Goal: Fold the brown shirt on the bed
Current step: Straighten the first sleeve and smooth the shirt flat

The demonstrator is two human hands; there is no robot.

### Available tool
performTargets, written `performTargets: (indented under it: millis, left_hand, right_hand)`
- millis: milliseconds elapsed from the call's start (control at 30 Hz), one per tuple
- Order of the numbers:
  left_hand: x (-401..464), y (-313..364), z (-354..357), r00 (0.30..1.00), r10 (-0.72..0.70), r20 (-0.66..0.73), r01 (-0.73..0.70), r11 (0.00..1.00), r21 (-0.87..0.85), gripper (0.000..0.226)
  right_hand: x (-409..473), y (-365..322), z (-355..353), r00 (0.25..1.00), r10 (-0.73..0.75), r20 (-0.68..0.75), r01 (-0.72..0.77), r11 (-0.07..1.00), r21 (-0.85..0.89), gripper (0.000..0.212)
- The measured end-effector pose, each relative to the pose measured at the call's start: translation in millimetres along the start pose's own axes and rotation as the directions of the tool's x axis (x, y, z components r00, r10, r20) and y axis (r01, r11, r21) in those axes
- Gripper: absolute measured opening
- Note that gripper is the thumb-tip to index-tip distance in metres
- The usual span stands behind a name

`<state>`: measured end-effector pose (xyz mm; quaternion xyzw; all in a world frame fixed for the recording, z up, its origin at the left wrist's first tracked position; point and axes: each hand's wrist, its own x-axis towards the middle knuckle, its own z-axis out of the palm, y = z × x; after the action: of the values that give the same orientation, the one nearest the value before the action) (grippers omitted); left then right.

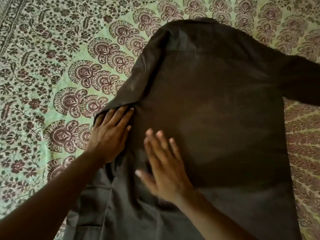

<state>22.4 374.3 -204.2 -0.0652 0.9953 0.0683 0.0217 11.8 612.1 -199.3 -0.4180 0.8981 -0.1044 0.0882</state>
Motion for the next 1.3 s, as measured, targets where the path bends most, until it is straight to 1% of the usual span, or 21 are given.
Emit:
performTargets:
  millis: [33,100,167,267,333,400,433,467,500,567,600,633,733,767,800,833,900,933,967,1167,1300]
  left_hand:
    - [-3.6,-3.6,1.2,1.000,-0.004,-0.006,0.004,1.000,-0.010,0.055]
    - [-10.2,-9.4,1.5,1.000,0.005,-0.007,-0.005,0.999,-0.040,0.056]
    - [-17.2,-12.6,0.8,1.000,0.019,0.009,-0.019,0.997,-0.074,0.057]
    - [-24.7,-13.3,-4.2,0.999,0.038,0.021,-0.036,0.993,-0.110,0.056]
    - [-29.6,-12.4,-8.7,0.997,0.079,0.027,-0.075,0.989,-0.128,0.054]
    - [-36.6,-8.4,-13.4,0.982,0.186,0.025,-0.182,0.976,-0.120,0.052]
    - [-41.4,-6.3,-14.7,0.966,0.256,0.024,-0.252,0.962,-0.108,0.052]
    - [-45.6,-4.1,-15.0,0.945,0.326,0.027,-0.322,0.942,-0.097,0.051]
    - [-50.0,-2.3,-14.4,0.923,0.383,0.041,-0.378,0.921,-0.088,0.050]
    - [-60.8,-0.5,-11.1,0.898,0.433,0.080,-0.429,0.901,-0.061,0.053]
    - [-69.4,0.0,-9.0,0.895,0.435,0.100,-0.433,0.900,-0.048,0.056]
    - [-78.8,-0.6,-7.5,0.892,0.438,0.114,-0.436,0.899,-0.042,0.059]
    - [-103.4,-3.4,-7.4,0.880,0.455,0.139,-0.450,0.890,-0.066,0.064]
    - [-111.5,-4.5,-8.6,0.880,0.450,0.154,-0.444,0.893,-0.075,0.065]
    - [-118.9,-5.2,-9.5,0.883,0.438,0.171,-0.429,0.899,-0.089,0.065]
    - [-127.6,-4.7,-10.5,0.887,0.424,0.184,-0.411,0.905,-0.106,0.066]
    - [-145.5,-1.5,-11.6,0.896,0.390,0.212,-0.369,0.920,-0.133,0.069]
    - [-155.1,0.6,-12.2,0.900,0.374,0.225,-0.348,0.926,-0.148,0.071]
    - [-163.3,2.3,-12.1,0.903,0.361,0.234,-0.330,0.930,-0.162,0.075]
    - [-209.9,2.7,-16.7,0.885,0.369,0.285,-0.335,0.928,-0.162,0.089]
    - [-232.6,2.9,-19.5,0.891,0.347,0.293,-0.300,0.934,-0.194,0.093]
  right_hand:
    - [18.0,4.8,-3.9,0.988,0.143,-0.053,-0.143,0.990,-0.006,0.082]
    - [51.6,14.9,-10.5,0.926,0.371,-0.070,-0.374,0.927,-0.031,0.080]
    - [65.3,11.7,-9.8,0.885,0.466,-0.026,-0.466,0.883,-0.055,0.079]
    - [40.7,-27.4,7.8,0.901,0.432,0.039,-0.429,0.901,-0.071,0.077]
    - [9.6,-67.5,17.8,0.938,0.330,0.104,-0.326,0.944,-0.059,0.077]
    - [-23.7,-94.4,25.3,0.960,0.240,0.142,-0.232,0.970,-0.065,0.076]
    - [-38.7,-101.2,29.4,0.959,0.249,0.133,-0.239,0.967,-0.083,0.075]
    - [-51.8,-105.1,31.3,0.941,0.317,0.116,-0.305,0.946,-0.109,0.074]
    - [-64.5,-108.4,32.3,0.895,0.435,0.095,-0.422,0.897,-0.133,0.075]
    - [-86.6,-119.6,33.1,0.744,0.664,0.070,-0.652,0.745,-0.137,0.077]
    - [-96.4,-129.8,34.5,0.699,0.710,0.087,-0.699,0.704,-0.128,0.079]
    - [-105.4,-142.3,37.6,0.697,0.707,0.121,-0.699,0.707,-0.109,0.079]
    - [-126.1,-174.4,45.3,0.805,0.559,0.199,-0.557,0.828,-0.068,0.079]
    - [-131.6,-176.6,45.2,0.826,0.529,0.194,-0.526,0.848,-0.071,0.078]
    - [-135.2,-173.7,44.1,0.819,0.549,0.167,-0.543,0.835,-0.085,0.078]
    - [-137.6,-170.4,41.6,0.773,0.624,0.120,-0.615,0.782,-0.100,0.078]
    - [-136.2,-165.8,36.4,0.607,0.794,0.027,-0.790,0.607,-0.089,0.080]
    - [-135.0,-167.6,35.5,0.554,0.833,0.012,-0.830,0.553,-0.072,0.081]
    - [-133.5,-170.9,36.8,0.545,0.838,0.017,-0.836,0.545,-0.059,0.082]
    - [-164.2,-210.6,51.1,0.723,0.678,0.133,-0.681,0.731,-0.022,0.077]
    - [-191.2,-216.8,51.2,0.800,0.577,0.165,-0.589,0.808,0.033,0.067]
